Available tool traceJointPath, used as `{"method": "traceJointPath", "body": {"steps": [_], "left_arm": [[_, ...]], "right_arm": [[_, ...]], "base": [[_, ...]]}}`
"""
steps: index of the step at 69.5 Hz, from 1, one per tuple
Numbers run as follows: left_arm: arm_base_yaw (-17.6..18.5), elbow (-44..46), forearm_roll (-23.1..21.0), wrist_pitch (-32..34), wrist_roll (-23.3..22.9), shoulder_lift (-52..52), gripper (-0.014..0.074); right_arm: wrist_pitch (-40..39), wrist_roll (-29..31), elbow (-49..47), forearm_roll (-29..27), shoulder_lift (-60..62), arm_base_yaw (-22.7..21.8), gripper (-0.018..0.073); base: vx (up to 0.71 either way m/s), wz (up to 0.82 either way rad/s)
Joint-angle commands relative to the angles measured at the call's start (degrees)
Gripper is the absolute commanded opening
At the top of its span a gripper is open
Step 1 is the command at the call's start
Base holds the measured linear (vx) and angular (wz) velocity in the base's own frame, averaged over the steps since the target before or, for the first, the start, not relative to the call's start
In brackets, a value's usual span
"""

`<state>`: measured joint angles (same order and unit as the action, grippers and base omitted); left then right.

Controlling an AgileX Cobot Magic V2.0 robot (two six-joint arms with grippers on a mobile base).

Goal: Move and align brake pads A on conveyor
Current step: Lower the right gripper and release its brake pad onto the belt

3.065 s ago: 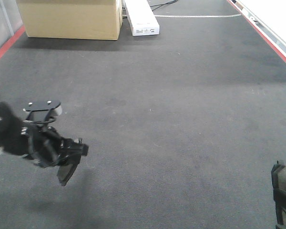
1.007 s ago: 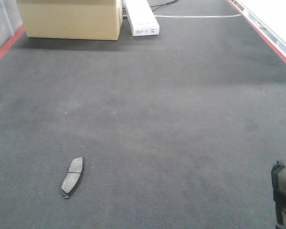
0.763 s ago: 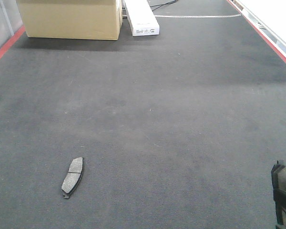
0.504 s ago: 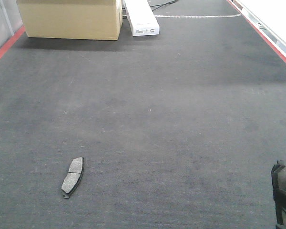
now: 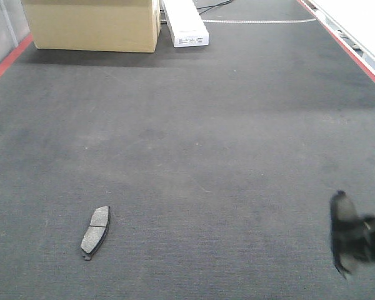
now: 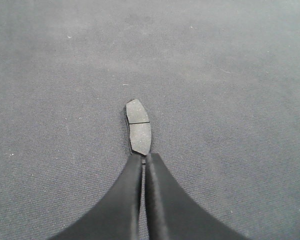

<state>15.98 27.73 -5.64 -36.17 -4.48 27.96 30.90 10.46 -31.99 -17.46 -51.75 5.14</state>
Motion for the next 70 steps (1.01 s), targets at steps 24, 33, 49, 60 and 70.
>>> {"method": "traceJointPath", "body": {"steps": [24,33,49,60,70], "left_arm": [[0.2,1.6,-0.2,3.5,-0.2,0.3,-0.0006],[0.2,1.6,-0.2,3.5,-0.2,0.3,-0.0006],[0.2,1.6,-0.2,3.5,-0.2,0.3,-0.0006],[0.2,1.6,-0.2,3.5,-0.2,0.3,-0.0006],[0.2,1.6,-0.2,3.5,-0.2,0.3,-0.0006]], "right_arm": [[-7.0,-2.9,-15.4,-0.9,-31.1,-0.1,0.0097],[-6.9,-2.4,-18.3,-0.9,-37.1,-0.1,0.0101],[-8.9,-1.7,-19.0,-0.9,-42.6,-0.1,0.0107],[-11.5,-1.7,-19.0,-0.9,-43.7,-0.1,0.0111],[-12.5,-1.6,-19.0,-0.9,-44.3,-0.1,0.0115]], "base": [[0.0,0.0],[0.0,0.0],[0.0,0.0],[0.0,0.0],[0.0,0.0]]}}
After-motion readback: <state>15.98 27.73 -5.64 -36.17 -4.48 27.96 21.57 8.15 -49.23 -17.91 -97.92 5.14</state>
